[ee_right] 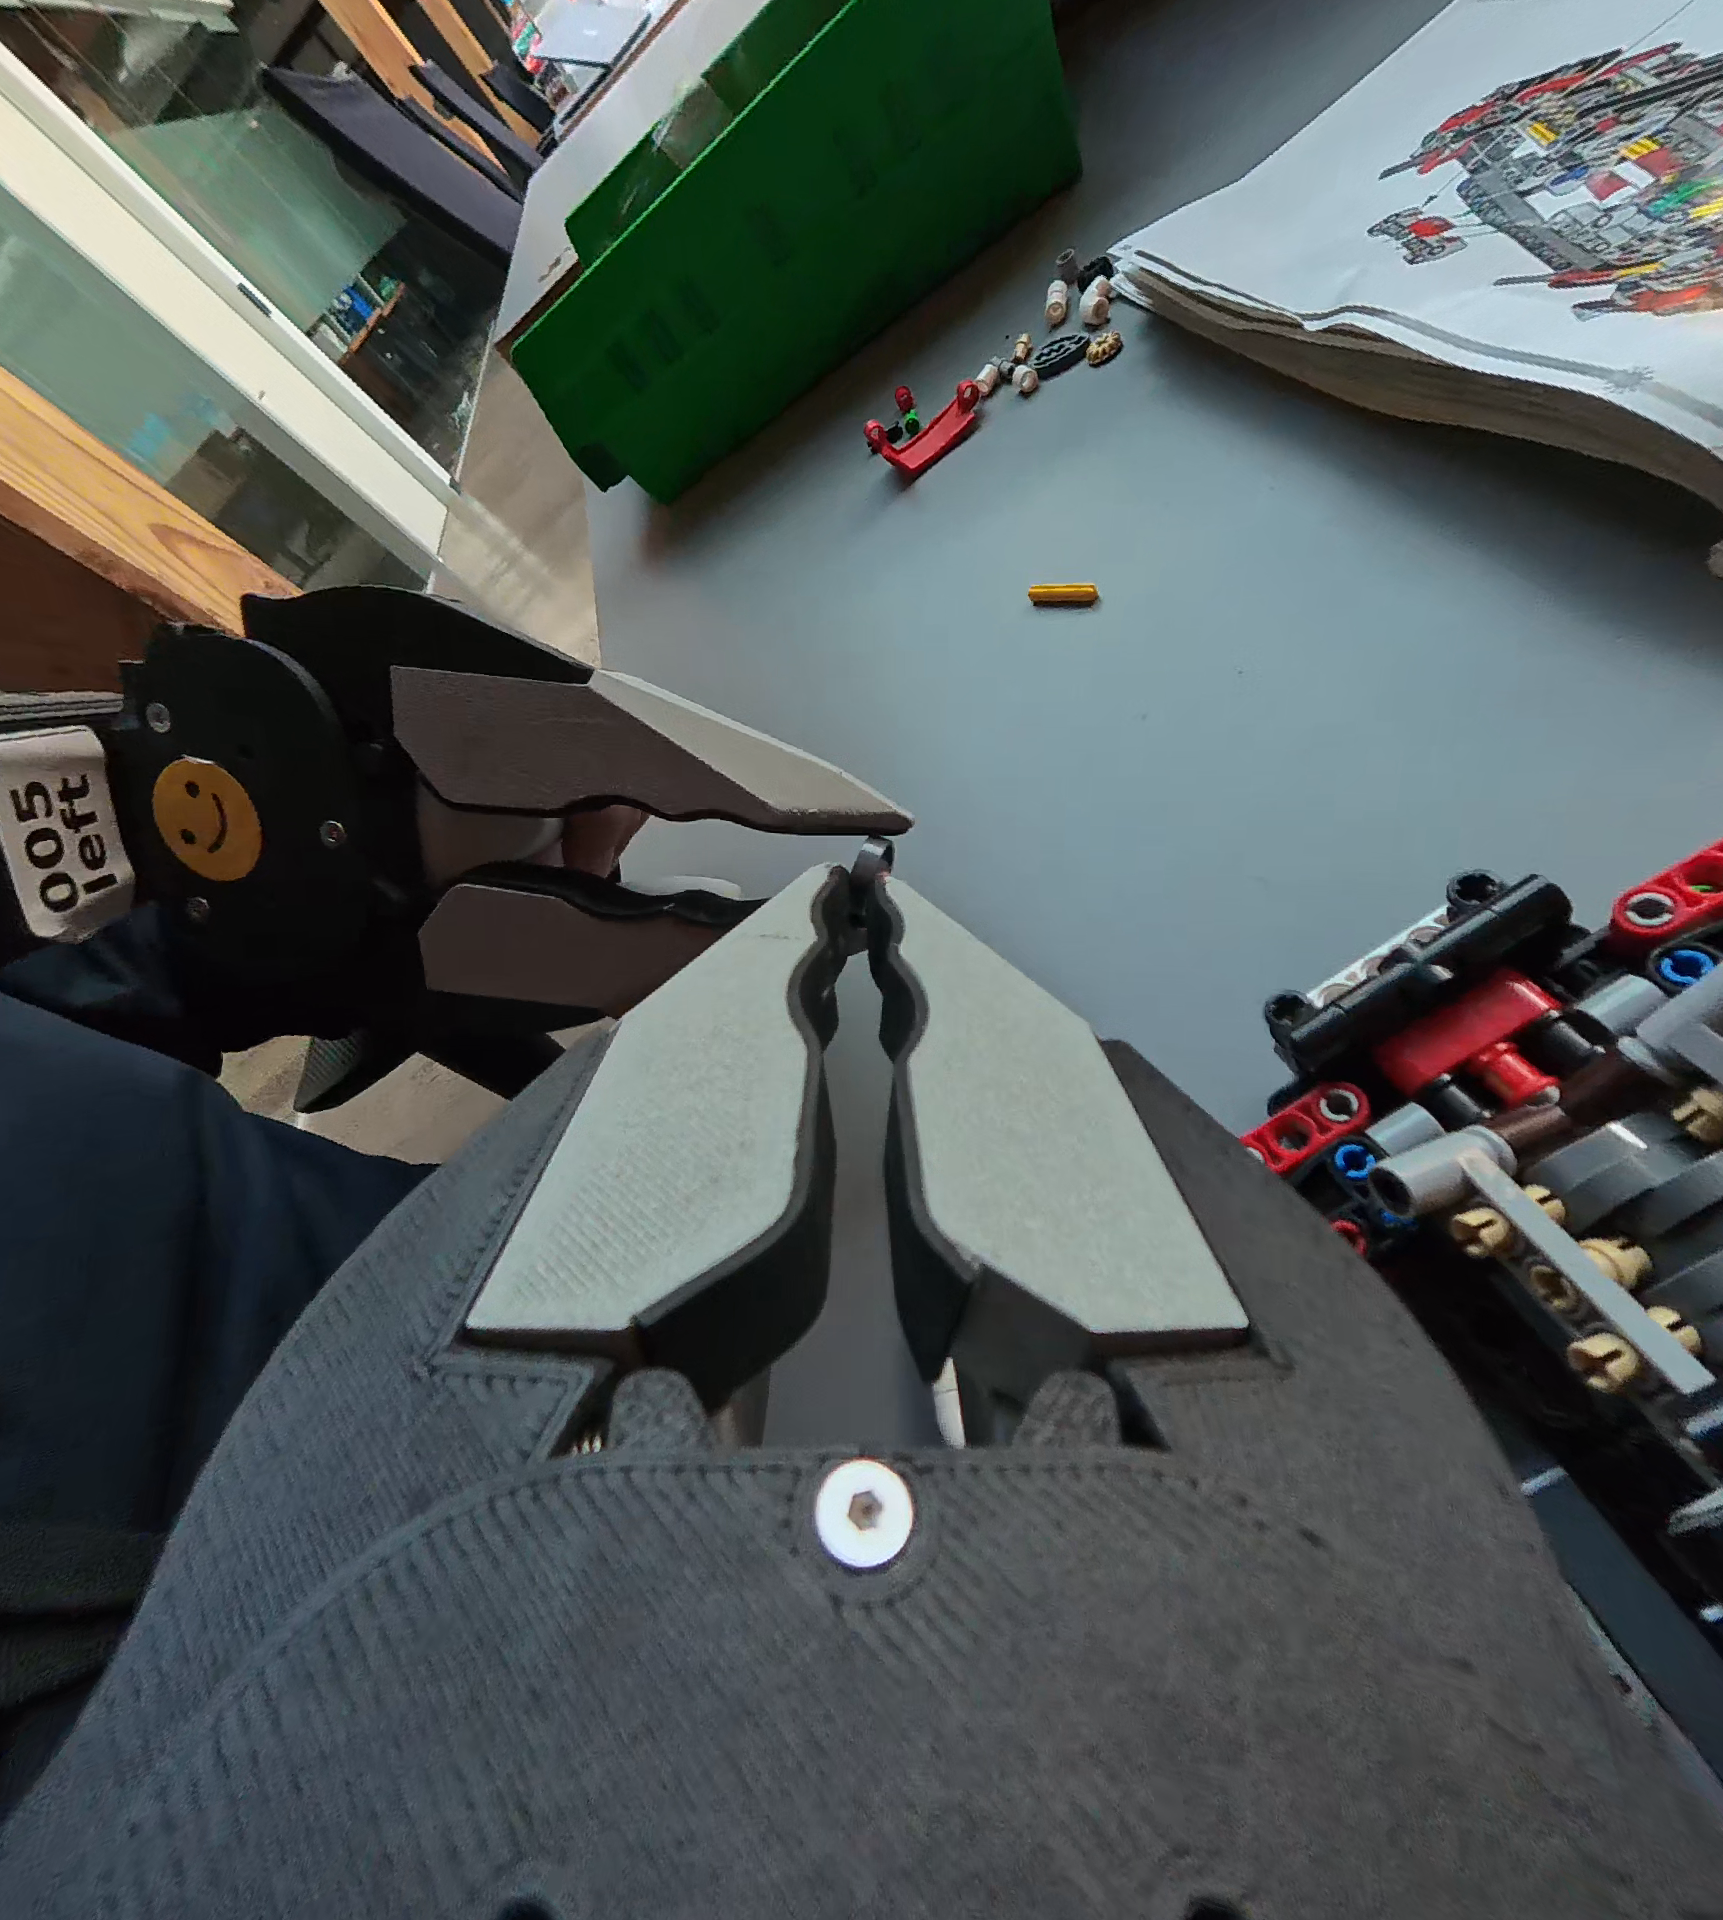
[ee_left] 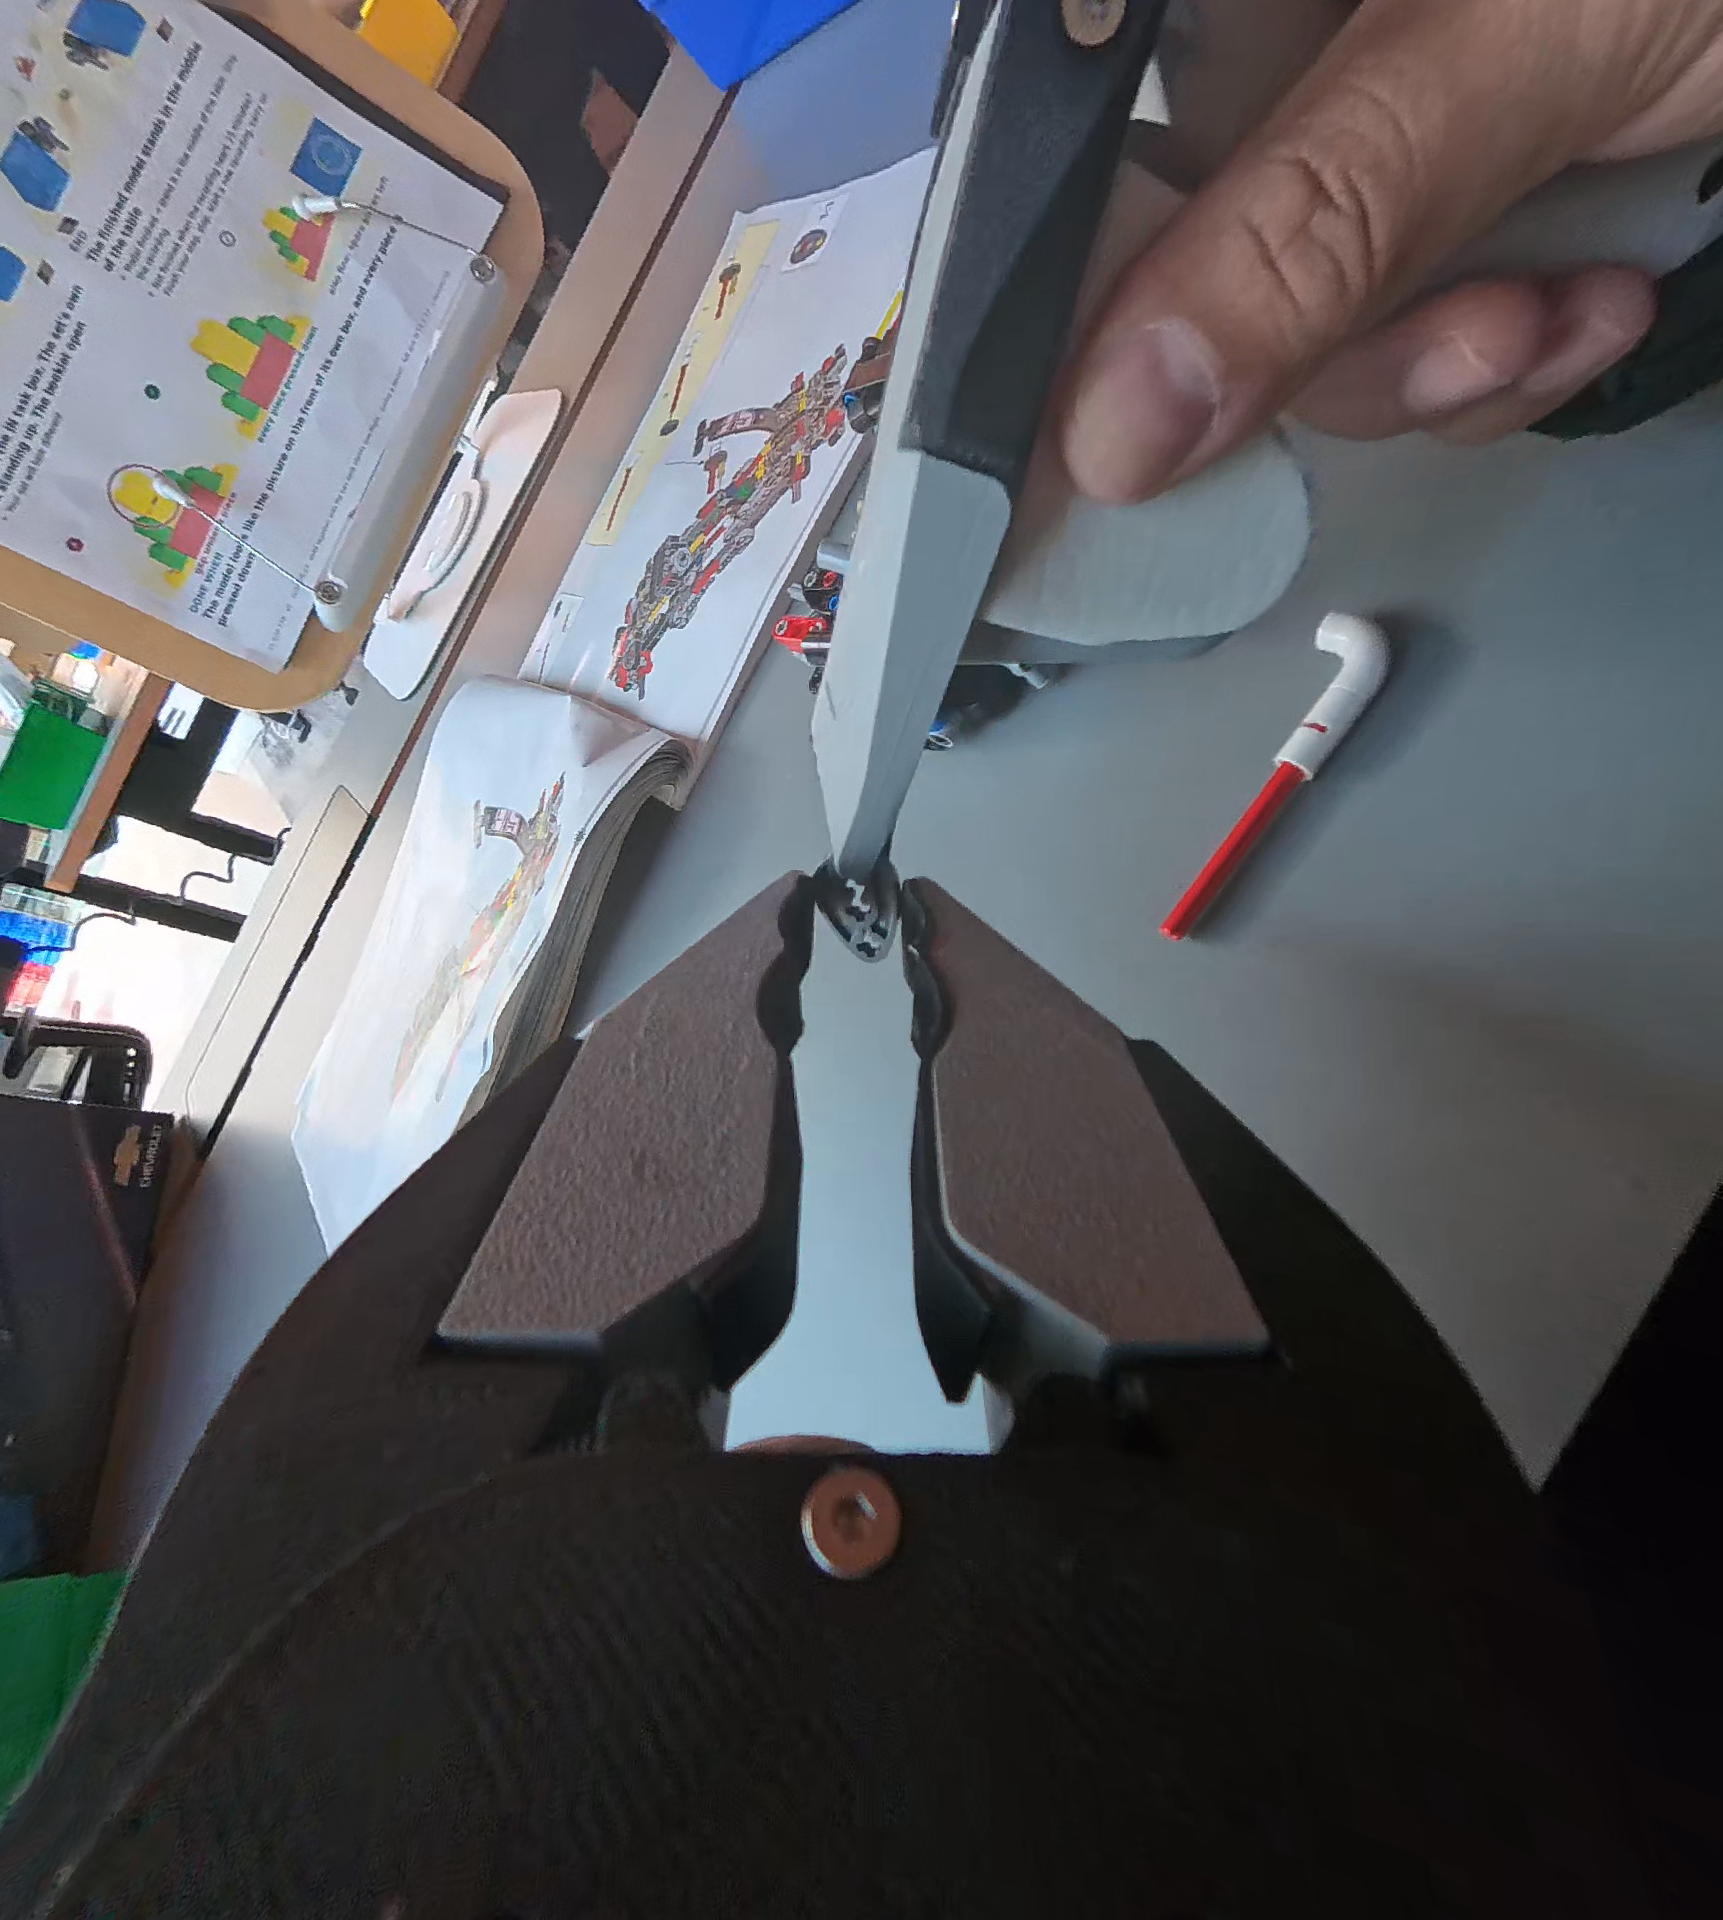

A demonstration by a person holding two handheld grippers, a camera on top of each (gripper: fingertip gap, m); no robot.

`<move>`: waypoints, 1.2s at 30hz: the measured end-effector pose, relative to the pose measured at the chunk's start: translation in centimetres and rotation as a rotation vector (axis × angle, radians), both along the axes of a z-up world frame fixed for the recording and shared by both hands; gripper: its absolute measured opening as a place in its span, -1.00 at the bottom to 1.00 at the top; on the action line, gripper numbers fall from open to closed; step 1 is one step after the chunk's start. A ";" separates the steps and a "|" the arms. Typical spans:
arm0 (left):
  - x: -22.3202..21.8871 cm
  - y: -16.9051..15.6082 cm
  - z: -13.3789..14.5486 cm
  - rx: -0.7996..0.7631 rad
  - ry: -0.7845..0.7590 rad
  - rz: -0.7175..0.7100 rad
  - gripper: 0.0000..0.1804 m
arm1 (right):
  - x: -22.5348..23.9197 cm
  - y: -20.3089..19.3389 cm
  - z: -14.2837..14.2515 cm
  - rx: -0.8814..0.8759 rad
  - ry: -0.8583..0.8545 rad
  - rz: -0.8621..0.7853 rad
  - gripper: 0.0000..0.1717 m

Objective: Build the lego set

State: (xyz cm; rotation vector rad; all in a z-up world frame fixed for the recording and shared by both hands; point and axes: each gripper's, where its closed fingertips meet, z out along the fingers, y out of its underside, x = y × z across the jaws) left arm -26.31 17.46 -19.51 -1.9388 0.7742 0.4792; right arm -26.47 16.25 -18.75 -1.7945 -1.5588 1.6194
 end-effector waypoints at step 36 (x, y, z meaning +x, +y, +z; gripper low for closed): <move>3.5 -5.3 1.4 -0.105 -0.571 -0.637 -0.85 | 5.8 -2.0 -1.4 0.194 -0.026 0.296 -0.99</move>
